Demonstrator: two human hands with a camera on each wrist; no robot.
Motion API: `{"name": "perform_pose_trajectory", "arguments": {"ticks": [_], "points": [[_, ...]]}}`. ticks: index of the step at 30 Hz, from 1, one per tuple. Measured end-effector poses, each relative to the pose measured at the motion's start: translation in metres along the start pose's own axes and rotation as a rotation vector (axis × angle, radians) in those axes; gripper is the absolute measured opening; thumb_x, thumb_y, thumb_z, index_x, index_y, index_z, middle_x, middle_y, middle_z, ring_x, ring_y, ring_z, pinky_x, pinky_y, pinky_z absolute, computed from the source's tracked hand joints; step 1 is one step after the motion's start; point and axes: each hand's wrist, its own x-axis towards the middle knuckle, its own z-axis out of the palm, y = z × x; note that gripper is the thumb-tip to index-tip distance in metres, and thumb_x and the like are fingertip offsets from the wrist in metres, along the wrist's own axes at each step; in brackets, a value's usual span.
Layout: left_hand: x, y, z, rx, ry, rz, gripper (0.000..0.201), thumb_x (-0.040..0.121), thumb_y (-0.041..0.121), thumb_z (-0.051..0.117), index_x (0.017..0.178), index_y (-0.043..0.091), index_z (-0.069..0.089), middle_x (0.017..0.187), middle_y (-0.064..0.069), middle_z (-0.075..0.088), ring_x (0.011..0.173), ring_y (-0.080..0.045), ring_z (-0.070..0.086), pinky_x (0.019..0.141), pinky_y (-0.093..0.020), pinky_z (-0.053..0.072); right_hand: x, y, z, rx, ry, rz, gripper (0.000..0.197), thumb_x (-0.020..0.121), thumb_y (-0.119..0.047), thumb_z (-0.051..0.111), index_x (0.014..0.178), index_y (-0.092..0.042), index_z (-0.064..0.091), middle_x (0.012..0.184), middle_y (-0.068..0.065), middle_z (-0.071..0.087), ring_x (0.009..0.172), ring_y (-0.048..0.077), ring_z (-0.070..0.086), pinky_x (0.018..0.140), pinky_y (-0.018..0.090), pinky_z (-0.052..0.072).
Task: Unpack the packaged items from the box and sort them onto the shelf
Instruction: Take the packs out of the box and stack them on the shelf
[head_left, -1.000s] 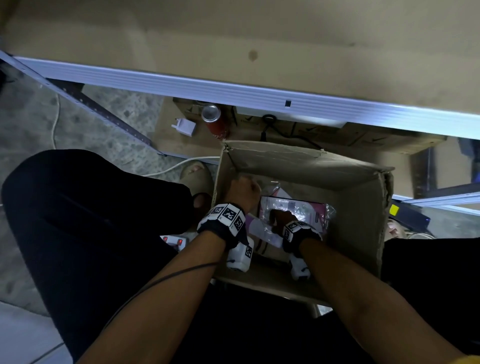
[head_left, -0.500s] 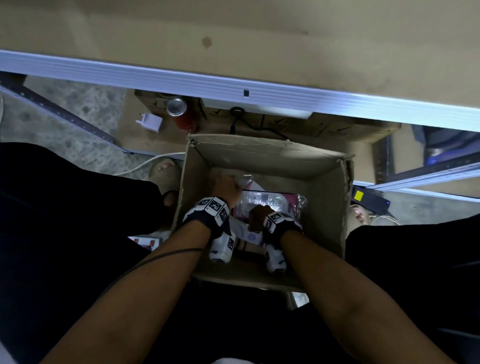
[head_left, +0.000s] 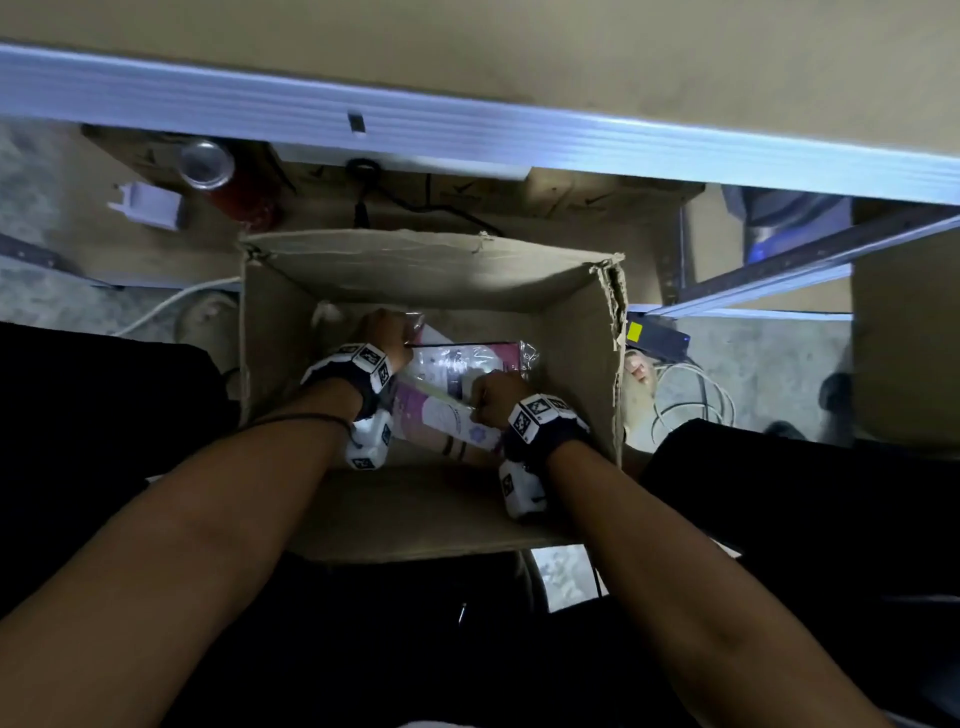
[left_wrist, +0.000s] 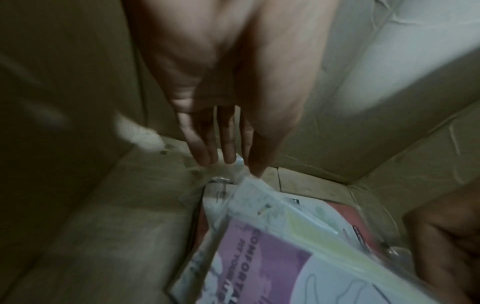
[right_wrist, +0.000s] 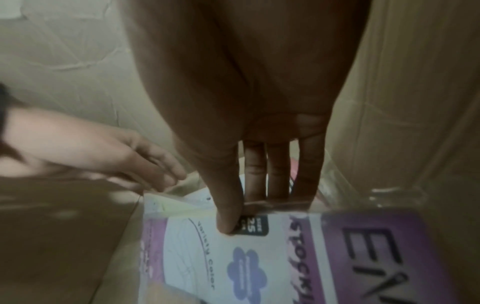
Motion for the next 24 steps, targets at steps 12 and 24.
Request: {"name": "perform_pose_trajectory", "arguments": {"ticks": [12,24], "points": [[0.006,-0.006,0.035,0.022,-0.012,0.013,0.046,0.085,0.014,0.073,0.130,0.013,0.062,0.136,-0.016,0.059,0.126,-0.034,0.055,0.105,-0.042,0.047,-0.004,0.001,-0.001,0.043,0.005,0.031,0.016,0.086,-0.016,0.072,0.100,-0.009,0.073,0.114,0.007,0.070,0.109,0.025,0.064,0.091,0.029,0.050],[0.016,-0.002,0.023,-0.045,-0.202,0.163,0.009,0.086,0.009,0.072,0.094,0.013,0.073,0.109,-0.006,0.072,0.106,-0.027,0.067,0.083,-0.024,0.047,0.002,-0.003,0.007,0.018,-0.043,0.034,0.018,0.087,-0.022,0.070,0.101,-0.011,0.072,0.115,0.006,0.068,0.112,0.024,0.061,0.084,0.025,0.045]]}}
